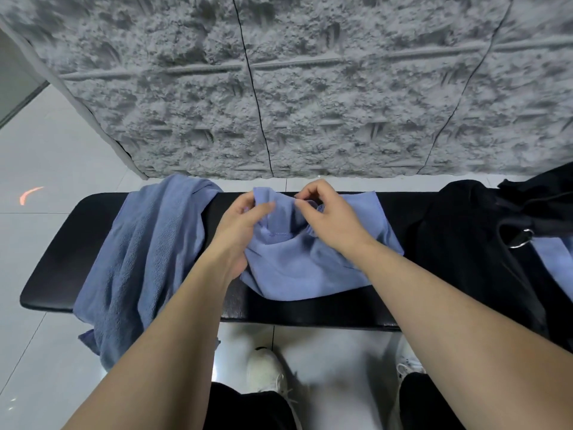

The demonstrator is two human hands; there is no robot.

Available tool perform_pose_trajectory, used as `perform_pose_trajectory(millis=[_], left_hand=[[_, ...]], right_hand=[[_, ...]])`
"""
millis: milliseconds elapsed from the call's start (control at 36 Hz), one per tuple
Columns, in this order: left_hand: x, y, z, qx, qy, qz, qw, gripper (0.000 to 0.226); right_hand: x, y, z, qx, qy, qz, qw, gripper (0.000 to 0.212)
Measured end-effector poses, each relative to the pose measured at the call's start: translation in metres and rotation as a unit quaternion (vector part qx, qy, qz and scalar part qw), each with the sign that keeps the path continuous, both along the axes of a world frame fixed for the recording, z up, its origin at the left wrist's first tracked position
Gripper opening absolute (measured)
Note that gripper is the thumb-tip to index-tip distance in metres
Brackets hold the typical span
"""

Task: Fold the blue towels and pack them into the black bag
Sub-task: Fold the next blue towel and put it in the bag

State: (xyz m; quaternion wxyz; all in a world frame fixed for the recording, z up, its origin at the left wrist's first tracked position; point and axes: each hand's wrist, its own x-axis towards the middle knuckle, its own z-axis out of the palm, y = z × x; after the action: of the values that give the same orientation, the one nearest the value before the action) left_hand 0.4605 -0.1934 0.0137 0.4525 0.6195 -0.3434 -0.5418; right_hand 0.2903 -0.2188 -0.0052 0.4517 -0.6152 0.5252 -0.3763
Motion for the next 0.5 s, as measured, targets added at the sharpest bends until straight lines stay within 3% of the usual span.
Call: perform_pose_trajectory(millis=[139,250,361,500], left_hand=[[0.004,-0.008,-0.007,-0.005,-0.078,0.103,0.992,0.034],[0.004,-0.008,-0.013,0.006,-0.094,0.119,0.988,0.032],[0.004,-0.012,-0.020,-0.002,-0.120,0.197,0.973,0.025],[0.008,-0.013,-0.022,0.020,-0.147,0.215,0.965,0.030]], right_hand=[[-0.013,-0.009,-0.003,0.040,0.049,-0.078,0.995,0.020],[-0.024,-0.011,-0.010,0.086,0.128,-0.079,0.985,0.030],[-0.030,-0.013,-0.018,0.101,0.213,-0.047,0.971,0.035],[-0.037,-0.014,-0.009,0.112,0.149,-0.106,0.977,0.033]])
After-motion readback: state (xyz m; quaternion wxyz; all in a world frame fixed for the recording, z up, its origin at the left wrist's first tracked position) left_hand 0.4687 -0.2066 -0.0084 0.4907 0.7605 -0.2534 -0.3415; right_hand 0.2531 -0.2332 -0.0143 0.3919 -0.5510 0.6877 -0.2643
